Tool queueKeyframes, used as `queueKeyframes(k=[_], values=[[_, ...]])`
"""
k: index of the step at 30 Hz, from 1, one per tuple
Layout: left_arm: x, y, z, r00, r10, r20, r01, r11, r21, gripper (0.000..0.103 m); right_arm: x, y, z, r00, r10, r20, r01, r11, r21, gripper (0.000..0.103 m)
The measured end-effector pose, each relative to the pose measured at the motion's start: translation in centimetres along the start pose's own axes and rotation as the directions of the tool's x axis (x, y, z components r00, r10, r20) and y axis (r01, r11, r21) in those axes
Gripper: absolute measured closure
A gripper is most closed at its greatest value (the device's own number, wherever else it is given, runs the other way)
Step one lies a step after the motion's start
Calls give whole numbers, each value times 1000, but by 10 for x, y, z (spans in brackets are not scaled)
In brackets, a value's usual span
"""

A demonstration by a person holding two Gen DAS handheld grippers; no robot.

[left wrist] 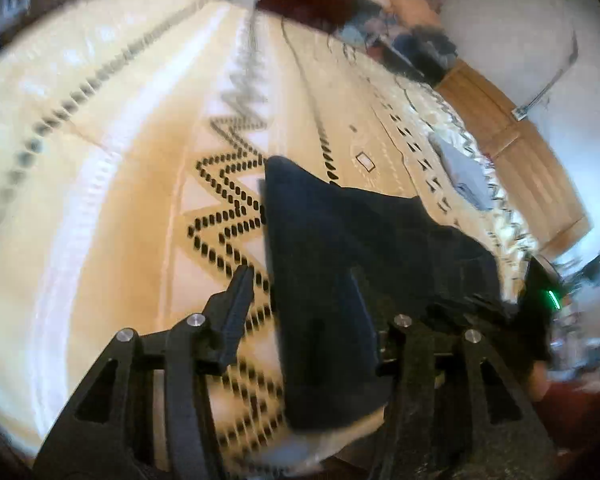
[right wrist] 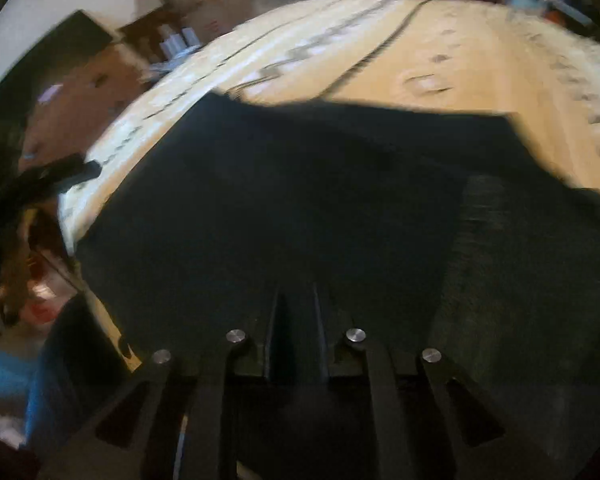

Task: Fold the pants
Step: 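Lift and fold the jeans again with both tools, then release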

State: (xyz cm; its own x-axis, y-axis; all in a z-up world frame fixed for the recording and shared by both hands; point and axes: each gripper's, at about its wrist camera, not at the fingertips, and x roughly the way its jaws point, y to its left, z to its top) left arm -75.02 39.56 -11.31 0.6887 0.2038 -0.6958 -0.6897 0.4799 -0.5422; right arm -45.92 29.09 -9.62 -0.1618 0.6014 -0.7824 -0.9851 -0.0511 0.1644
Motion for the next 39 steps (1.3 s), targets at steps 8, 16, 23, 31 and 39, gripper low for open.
queueKeyframes(k=[8,16,23,31,39], values=[[43,1,1,974,-125,-186,126,992,-6,52,-19,116,-78,966,-215,142,257,833,-491,35],[59,-9,13,962,-170,-215,175,985,6,52,24,153,-76,950,-246,195,314,720,-619,48],[62,5,22,956,-197,-216,203,979,5,52,46,155,-89,932,-287,221,358,639,-680,48],[79,4,39,955,-178,-238,191,981,32,52,64,173,-55,942,-236,237,334,679,-654,54],[62,-17,45,975,-99,-197,124,985,121,83,41,153,-29,971,-151,184,224,841,-493,82]])
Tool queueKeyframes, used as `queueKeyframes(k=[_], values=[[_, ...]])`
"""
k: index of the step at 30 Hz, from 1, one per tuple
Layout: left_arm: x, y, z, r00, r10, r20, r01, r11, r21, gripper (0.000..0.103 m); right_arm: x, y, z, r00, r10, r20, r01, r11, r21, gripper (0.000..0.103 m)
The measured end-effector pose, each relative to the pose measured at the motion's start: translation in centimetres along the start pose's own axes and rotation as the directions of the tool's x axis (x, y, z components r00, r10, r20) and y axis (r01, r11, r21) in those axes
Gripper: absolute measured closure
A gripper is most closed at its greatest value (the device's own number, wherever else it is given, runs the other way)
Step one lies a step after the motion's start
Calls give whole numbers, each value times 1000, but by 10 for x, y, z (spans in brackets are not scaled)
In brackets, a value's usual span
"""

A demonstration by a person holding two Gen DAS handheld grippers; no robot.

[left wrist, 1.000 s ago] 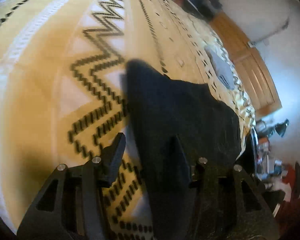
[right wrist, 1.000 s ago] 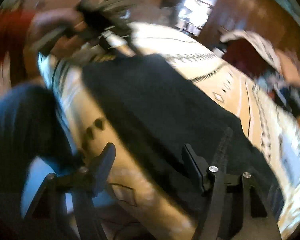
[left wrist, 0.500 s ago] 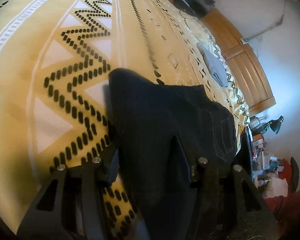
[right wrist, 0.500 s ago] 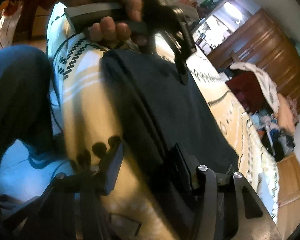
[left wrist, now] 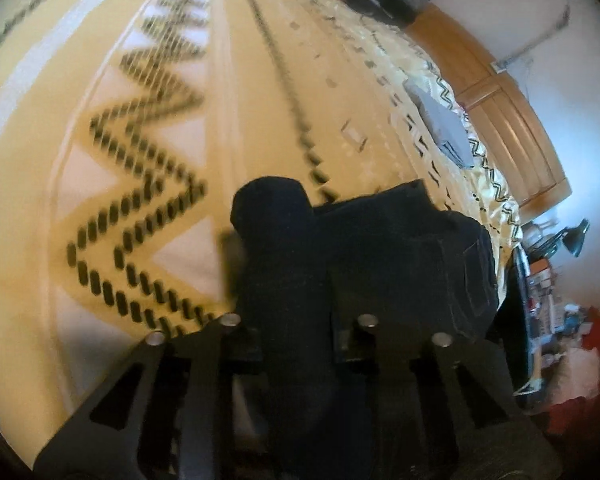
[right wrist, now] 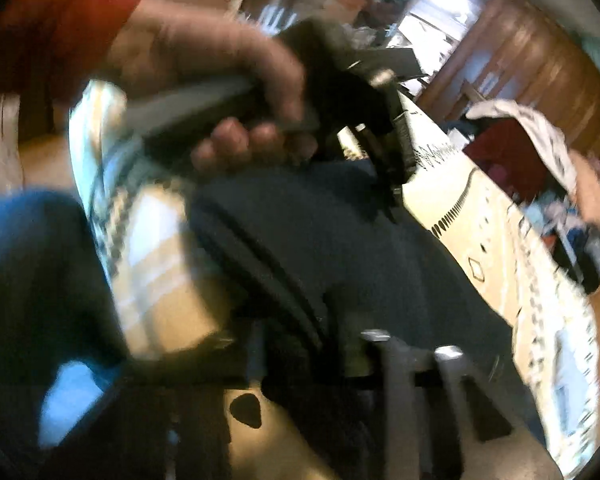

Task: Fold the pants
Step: 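Lift and fold the jeans again with both tools, then release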

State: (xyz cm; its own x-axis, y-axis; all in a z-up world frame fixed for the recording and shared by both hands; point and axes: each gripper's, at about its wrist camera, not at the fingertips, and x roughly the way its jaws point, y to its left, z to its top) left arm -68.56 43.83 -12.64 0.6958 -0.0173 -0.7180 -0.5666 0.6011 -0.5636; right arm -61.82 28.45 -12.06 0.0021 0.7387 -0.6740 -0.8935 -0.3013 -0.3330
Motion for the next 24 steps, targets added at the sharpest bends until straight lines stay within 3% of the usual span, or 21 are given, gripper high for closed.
queueKeyframes(k=[4,6,10,13,16,17,22,24], values=[[-28,-59,23,994,-42,99,35,997,65,85,-51,-57,-2,994,27,105,-51,973,225,85],[-31,-97,36,990,-65,124,50,992,115,85,-79,-95,-15,986,43,161,-99,930,354,86],[-7,-176,58,985,-116,126,88,974,210,85,-122,-170,-58,969,55,243,-192,786,587,86],[38,-252,68,988,-129,82,98,944,314,85,-152,-220,-108,958,27,287,-236,643,728,86],[83,-304,67,991,-132,19,115,919,377,85,-173,-251,-161,953,-13,304,-255,511,821,86],[108,-328,65,992,-128,-13,122,906,404,85,-181,-262,-190,950,-35,311,-265,439,859,86],[185,-380,50,990,-75,-118,121,884,451,85,-196,-303,-292,941,-101,322,-301,181,936,86],[212,-391,41,987,-47,-156,114,881,460,85,-195,-312,-328,945,-106,311,-301,98,949,86]])
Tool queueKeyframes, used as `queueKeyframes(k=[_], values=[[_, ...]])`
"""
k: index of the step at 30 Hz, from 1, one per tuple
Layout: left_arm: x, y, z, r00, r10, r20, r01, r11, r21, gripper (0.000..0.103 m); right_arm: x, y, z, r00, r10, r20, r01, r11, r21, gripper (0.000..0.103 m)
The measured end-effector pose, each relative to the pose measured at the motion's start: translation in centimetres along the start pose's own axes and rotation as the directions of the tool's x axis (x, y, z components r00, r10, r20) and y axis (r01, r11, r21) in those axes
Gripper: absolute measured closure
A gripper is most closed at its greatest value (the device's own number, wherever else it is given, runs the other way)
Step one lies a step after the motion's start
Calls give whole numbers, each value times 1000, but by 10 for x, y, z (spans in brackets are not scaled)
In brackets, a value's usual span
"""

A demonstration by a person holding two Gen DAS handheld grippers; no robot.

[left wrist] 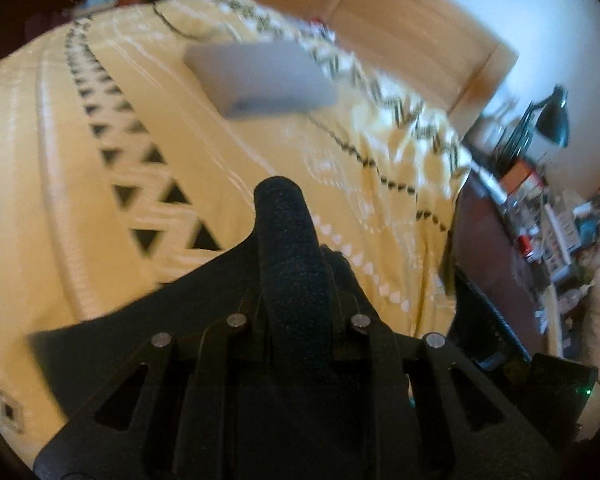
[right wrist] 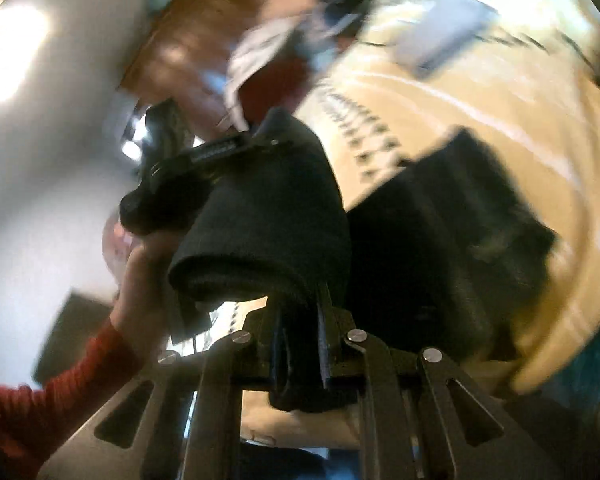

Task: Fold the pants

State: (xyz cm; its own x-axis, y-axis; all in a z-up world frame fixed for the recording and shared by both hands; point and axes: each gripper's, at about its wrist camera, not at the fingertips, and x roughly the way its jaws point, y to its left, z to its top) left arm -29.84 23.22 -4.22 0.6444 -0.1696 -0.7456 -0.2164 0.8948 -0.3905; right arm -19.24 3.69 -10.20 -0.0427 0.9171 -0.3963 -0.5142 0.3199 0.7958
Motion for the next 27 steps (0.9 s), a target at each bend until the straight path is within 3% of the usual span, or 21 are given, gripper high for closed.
queueKeyframes(k=[6,12,13,16,17,20,24,27], values=[[53,-28,1,997,43,-72,-40,999,34,85,-14,-61,0,1000,6,-5,-5,990,142,86],[77,-41,13,994,95,-56,-94,995,32,81,-20,-85,6,996,88,19,-90,966,241,86],[83,-43,15,995,93,-45,-92,996,19,74,-21,-90,5,995,95,28,-99,961,259,86],[103,-45,14,997,74,-27,-75,997,-31,33,-28,-96,-2,999,45,22,-50,953,299,85],[108,-46,12,996,90,-28,-91,995,-40,26,-32,-97,-6,1000,4,9,-6,956,293,84],[98,-52,16,997,69,-18,-70,995,-64,26,-53,-86,-10,994,-105,-4,103,969,225,81],[41,-44,23,994,54,99,-47,996,-75,25,-93,-60,-2,969,-244,28,242,969,47,76],[-5,-21,10,981,116,157,-104,991,-82,22,-108,-46,16,959,-271,79,276,959,-62,75]])
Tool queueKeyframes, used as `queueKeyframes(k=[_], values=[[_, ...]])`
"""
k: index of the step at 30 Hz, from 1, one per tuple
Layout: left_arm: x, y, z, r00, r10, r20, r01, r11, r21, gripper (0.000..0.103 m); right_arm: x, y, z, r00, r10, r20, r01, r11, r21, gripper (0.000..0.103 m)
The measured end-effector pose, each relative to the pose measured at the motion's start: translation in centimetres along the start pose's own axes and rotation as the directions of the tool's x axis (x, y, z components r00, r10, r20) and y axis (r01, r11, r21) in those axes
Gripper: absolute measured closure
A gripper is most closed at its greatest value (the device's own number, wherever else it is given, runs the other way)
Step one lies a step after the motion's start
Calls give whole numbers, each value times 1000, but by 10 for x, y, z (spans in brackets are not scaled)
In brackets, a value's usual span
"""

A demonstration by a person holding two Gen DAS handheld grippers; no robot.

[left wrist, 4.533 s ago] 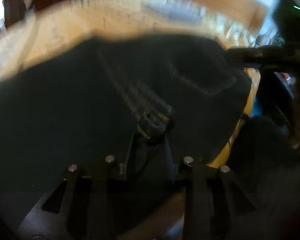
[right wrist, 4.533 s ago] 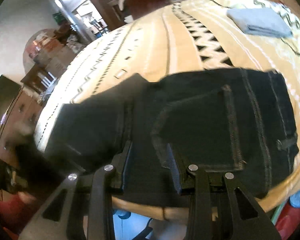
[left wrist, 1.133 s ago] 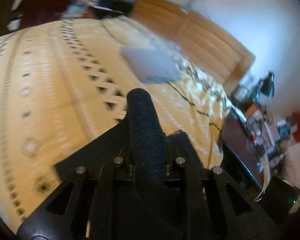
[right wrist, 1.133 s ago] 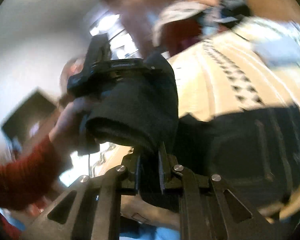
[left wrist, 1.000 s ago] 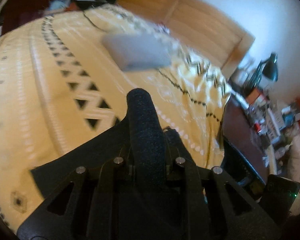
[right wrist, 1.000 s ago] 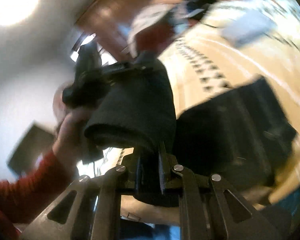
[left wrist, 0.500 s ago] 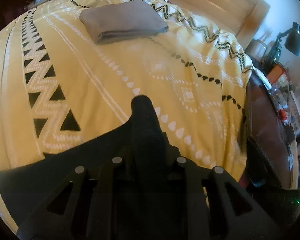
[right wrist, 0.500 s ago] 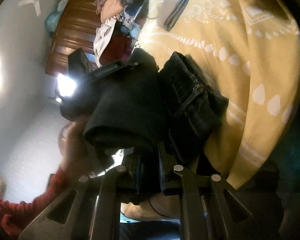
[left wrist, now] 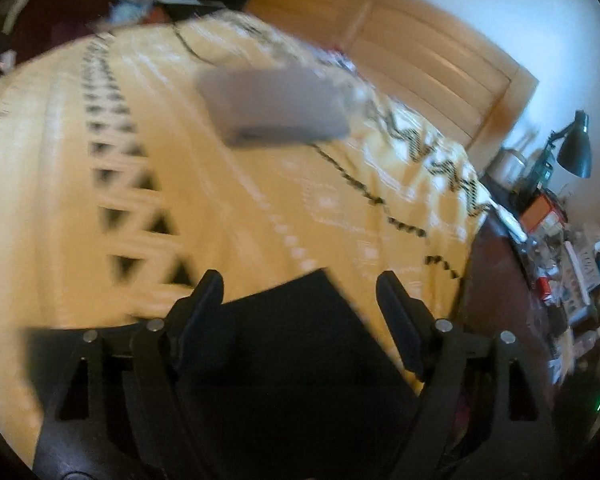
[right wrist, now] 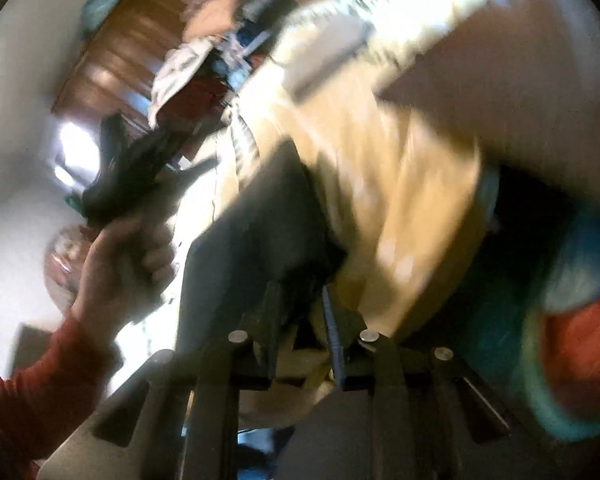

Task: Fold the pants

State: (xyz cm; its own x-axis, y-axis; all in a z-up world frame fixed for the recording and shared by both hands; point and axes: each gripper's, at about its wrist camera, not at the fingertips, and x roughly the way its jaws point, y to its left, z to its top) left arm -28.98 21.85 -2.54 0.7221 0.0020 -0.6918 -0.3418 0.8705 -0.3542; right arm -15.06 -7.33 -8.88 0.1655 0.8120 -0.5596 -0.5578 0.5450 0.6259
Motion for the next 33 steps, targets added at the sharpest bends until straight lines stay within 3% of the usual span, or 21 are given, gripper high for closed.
queueKeyframes(k=[2,3,5,7,9,10,13,17,21,23,25,26,28,33], values=[[-19,23,-11,999,53,8,-53,998,-22,21,12,6,24,1000,-5,-7,5,998,-69,63],[-28,38,-21,997,81,1,-81,996,-44,21,27,8,38,999,3,-35,-6,996,-93,61],[-41,64,-44,992,118,-35,-121,988,-100,21,63,10,54,993,6,-118,-22,991,-133,47],[-43,82,-65,987,144,-71,-153,977,-148,21,101,8,66,977,-18,-211,-14,989,-148,47],[-48,95,-87,980,164,-109,-182,967,-177,22,133,6,67,958,-24,-284,-21,988,-155,52],[-51,99,-96,977,176,-118,-196,963,-183,23,139,10,66,954,-25,-299,-25,987,-160,66],[-67,103,-110,976,191,-101,-209,955,-210,23,128,39,64,968,-14,-249,-44,974,-224,83],[-81,114,-116,976,203,-80,-217,942,-257,23,104,100,50,970,111,-215,-175,935,-309,86],[-91,119,-111,976,212,-53,-219,936,-275,23,76,129,52,929,296,-223,-358,870,-340,87],[-94,120,-109,975,218,-43,-221,937,-269,23,77,108,64,918,342,-200,-388,877,-283,90],[-93,120,-110,976,214,-43,-218,940,-264,23,101,64,77,925,322,-201,-352,926,-140,90],[-89,118,-109,975,215,-54,-221,942,-254,23,117,29,76,941,258,-217,-277,959,-61,90],[-84,116,-111,975,210,-69,-220,945,-240,23,149,-23,66,942,149,-302,-139,989,52,89],[-80,108,-115,979,186,-82,-200,954,-222,23,149,-28,60,944,105,-312,-120,992,-30,88]])
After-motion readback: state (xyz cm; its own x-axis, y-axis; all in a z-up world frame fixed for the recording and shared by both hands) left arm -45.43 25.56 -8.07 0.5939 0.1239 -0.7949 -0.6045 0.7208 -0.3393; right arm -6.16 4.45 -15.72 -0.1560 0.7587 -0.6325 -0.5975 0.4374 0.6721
